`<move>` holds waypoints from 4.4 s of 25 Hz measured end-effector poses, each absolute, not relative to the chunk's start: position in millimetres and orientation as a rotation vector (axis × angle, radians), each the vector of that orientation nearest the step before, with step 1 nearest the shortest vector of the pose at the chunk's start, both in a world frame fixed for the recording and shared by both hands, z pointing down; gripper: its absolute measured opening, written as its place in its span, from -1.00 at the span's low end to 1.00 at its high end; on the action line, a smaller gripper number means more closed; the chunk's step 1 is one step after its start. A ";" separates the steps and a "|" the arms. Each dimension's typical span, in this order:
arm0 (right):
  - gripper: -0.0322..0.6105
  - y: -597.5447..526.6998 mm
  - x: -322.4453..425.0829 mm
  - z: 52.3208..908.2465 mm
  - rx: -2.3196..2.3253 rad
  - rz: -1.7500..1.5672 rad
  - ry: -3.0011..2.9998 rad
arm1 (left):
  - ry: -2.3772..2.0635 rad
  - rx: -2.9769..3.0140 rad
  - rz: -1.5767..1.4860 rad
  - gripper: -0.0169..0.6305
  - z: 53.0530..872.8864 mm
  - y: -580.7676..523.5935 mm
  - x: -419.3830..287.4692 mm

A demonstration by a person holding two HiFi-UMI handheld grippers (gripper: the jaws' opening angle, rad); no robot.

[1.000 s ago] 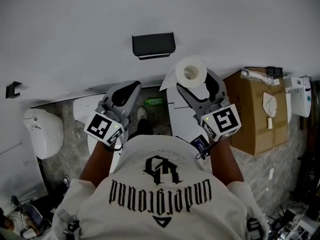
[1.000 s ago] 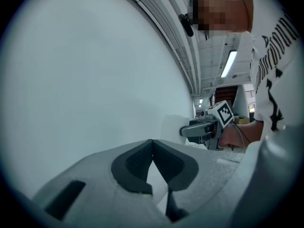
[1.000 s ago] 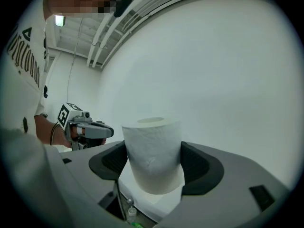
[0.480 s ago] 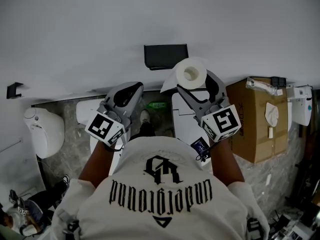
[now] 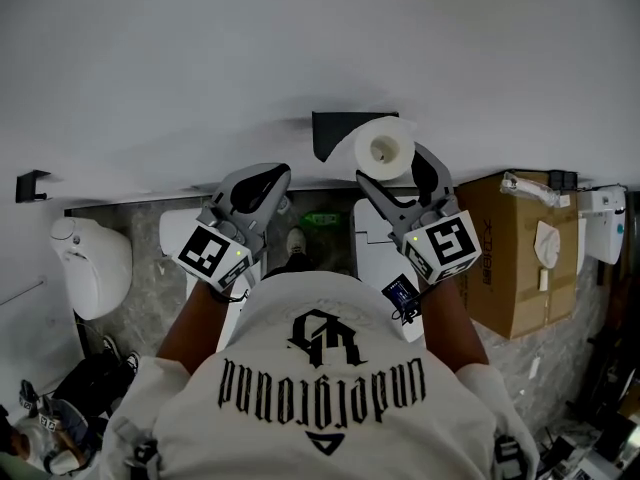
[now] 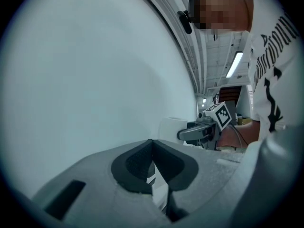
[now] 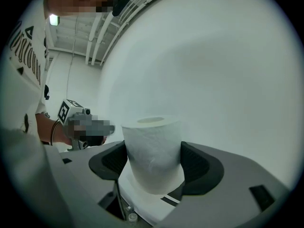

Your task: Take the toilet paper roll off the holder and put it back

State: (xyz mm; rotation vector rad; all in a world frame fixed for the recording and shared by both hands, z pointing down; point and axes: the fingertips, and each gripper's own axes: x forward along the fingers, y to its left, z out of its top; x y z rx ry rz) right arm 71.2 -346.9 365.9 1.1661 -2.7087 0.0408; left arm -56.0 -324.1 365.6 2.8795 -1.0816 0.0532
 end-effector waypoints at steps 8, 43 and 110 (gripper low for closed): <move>0.10 -375.6 54.0 371.1 1.209 0.062 -2.699 | -1.061 2.886 0.051 -0.91 364.9 -352.9 -73.3; 0.10 -417.6 32.6 419.6 1.249 0.180 -2.588 | -0.899 2.897 0.091 -0.91 384.9 -404.7 -81.0; -0.86 -215.1 104.1 350.1 1.024 -0.064 -2.837 | -1.155 2.865 0.107 -0.91 358.1 -185.0 0.8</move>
